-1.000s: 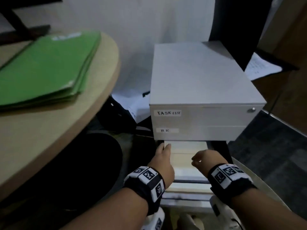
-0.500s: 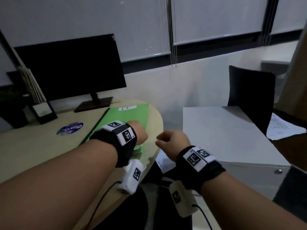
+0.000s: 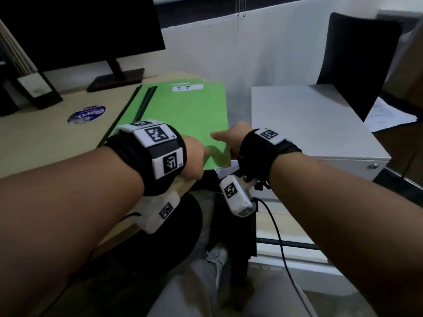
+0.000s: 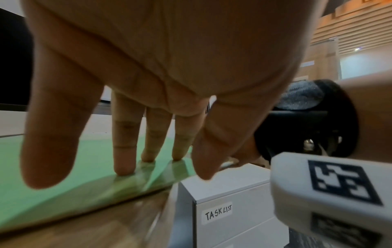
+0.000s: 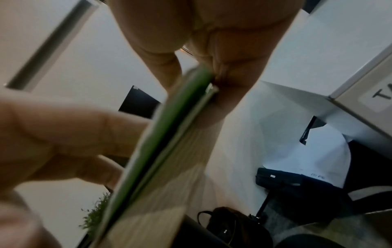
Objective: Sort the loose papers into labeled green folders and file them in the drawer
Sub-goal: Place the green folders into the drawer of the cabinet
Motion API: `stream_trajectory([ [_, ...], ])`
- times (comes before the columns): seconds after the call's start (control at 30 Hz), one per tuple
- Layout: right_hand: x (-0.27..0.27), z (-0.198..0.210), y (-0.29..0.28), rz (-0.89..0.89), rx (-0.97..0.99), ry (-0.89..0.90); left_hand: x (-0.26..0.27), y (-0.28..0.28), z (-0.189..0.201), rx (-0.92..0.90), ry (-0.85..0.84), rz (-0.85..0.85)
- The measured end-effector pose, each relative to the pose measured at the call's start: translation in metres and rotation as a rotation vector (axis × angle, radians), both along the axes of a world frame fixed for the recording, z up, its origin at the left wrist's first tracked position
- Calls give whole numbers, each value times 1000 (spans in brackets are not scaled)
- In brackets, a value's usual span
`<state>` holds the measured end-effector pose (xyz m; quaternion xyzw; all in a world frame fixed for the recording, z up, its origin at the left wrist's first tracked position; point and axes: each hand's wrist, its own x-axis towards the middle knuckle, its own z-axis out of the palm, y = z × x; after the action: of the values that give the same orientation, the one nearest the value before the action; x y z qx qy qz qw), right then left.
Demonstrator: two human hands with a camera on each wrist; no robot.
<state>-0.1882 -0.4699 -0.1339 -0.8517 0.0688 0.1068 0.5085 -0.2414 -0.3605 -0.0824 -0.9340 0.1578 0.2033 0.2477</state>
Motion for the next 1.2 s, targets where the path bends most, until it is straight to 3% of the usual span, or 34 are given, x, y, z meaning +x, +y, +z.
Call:
stream_trajectory([
  [0.13, 2, -11, -2, 32, -109, 55, 4, 9, 1, -154, -9, 21],
  [0.2, -1, -13, -5, 8, -73, 89, 8, 21, 6, -233, 3, 80],
  [0.37, -9, -24, -18, -94, 250, 199, 20, 58, 7, -103, -85, 312],
  [0.5, -15, -34, -16, -114, 531, 277, 19, 70, 0, -93, -54, 473],
  [0.83, -26, -23, -38, -160, 252, -41, 21, 67, -4, -198, -118, 587],
  [1.07, -51, -10, -103, -229, 159, -127, 13, -3, 0, -288, -308, 471],
  [1.2, -75, -3, -145, -305, 224, -194, 16, -31, -14, -467, -305, 501],
])
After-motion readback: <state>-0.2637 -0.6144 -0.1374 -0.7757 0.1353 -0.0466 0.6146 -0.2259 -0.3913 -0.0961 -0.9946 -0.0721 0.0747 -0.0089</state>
